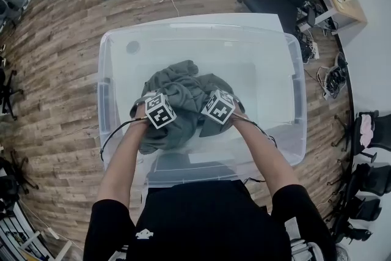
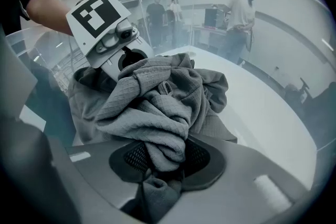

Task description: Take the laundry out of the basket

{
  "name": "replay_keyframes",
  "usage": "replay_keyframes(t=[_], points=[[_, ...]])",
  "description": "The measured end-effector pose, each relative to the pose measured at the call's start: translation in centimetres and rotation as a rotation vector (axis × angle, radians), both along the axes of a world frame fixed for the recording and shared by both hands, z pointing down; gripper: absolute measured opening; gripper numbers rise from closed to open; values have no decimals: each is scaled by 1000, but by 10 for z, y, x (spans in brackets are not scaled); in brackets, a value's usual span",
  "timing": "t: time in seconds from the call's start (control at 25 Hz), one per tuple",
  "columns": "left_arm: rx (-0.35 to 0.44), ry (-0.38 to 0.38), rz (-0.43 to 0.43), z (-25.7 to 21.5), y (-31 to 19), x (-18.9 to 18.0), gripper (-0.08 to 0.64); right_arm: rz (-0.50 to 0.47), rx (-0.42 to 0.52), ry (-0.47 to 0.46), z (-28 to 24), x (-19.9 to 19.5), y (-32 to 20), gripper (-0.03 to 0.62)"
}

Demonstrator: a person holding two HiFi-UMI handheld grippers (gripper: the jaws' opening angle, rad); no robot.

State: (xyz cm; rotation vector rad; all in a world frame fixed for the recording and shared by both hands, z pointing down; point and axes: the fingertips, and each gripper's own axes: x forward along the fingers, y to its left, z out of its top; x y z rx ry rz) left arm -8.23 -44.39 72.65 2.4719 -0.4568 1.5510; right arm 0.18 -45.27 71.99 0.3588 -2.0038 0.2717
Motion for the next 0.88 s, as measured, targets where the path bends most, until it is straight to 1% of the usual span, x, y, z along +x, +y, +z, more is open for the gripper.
replay_keyframes(t=[0.08, 0.16, 0.32, 0.44, 0.56, 0.72, 0.88], points=[[19, -2, -5, -7, -5, -1, 127, 14, 19, -15, -8, -2, -5, 133], [56, -10, -17, -19, -14, -2, 126, 38, 39, -36, -18, -3, -12, 130], [84, 12, -72, -40, -24, -2, 123, 102, 91, -101, -43, -5, -27, 127], [131, 22, -114, -59, -33, -5, 123, 133, 137, -141, -64, -8, -36, 126], [173, 48, -151, -81, -42, -8, 121, 157, 175, -200, -92, -14, -43, 124], [228, 87, -192, -110, -48, -10, 121, 191, 233, -242, -122, -13, -48, 124], [306, 126, -224, -144, -53, -10, 120, 208, 297, -307, -155, -14, -50, 124]])
